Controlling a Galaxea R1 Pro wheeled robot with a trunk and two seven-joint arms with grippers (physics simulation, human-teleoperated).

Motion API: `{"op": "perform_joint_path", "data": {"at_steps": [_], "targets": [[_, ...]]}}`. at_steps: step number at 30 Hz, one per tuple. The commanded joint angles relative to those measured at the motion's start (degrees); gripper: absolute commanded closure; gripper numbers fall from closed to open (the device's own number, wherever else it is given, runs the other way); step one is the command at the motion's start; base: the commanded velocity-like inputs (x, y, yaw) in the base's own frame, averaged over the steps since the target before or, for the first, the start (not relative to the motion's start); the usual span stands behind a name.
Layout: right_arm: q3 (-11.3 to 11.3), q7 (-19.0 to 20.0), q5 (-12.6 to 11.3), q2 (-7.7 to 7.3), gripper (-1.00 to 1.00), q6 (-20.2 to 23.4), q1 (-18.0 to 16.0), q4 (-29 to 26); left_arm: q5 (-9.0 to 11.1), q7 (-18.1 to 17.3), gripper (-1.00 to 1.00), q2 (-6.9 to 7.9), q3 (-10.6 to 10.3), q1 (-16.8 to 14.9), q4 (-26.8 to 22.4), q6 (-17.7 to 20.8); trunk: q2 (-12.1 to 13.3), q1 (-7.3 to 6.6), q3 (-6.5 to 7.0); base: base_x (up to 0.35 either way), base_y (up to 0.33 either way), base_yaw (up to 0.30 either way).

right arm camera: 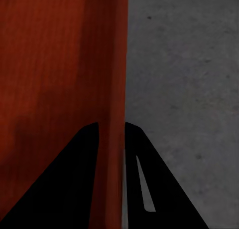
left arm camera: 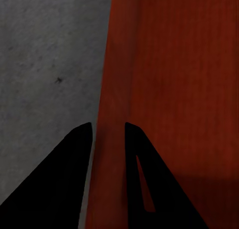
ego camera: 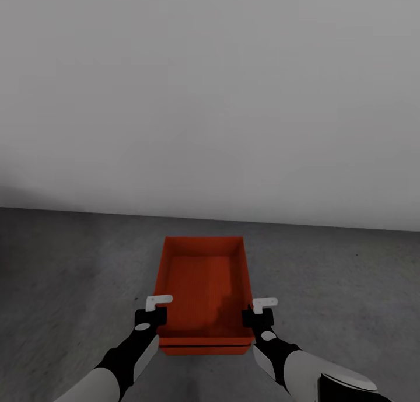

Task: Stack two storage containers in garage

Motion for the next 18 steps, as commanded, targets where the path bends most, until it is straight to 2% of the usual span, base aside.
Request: {"op": "perform_joint_path", "data": {"at_steps": [1,11,18], "targets": [[0.82,-0.43,-0.65,-0.03,1.00,-0.39,-0.04,0.16,0.83,0.83,1.00,0.12,-0.15,0.01,0.24,0.23,-0.02,-0.01,-0.04,0.000,0.000,0.000],[-4.67,-0.78,4.90,-0.11,1.00,0.28,-0.04,-0.17,0.56,0.50,1.00,0.17,-0.01,0.03,0.67,0.25,-0.02,-0.01,-0.04,0.000,0.000,0.000],[-9.44,-0.77,9.67,-0.12,1.00,1.07,-0.04,-0.34,0.84,0.46,1.00,0.17,-0.01,0.03,1.26,0.25,-0.02,-0.01,-0.04,0.000,0.000,0.000]]}}
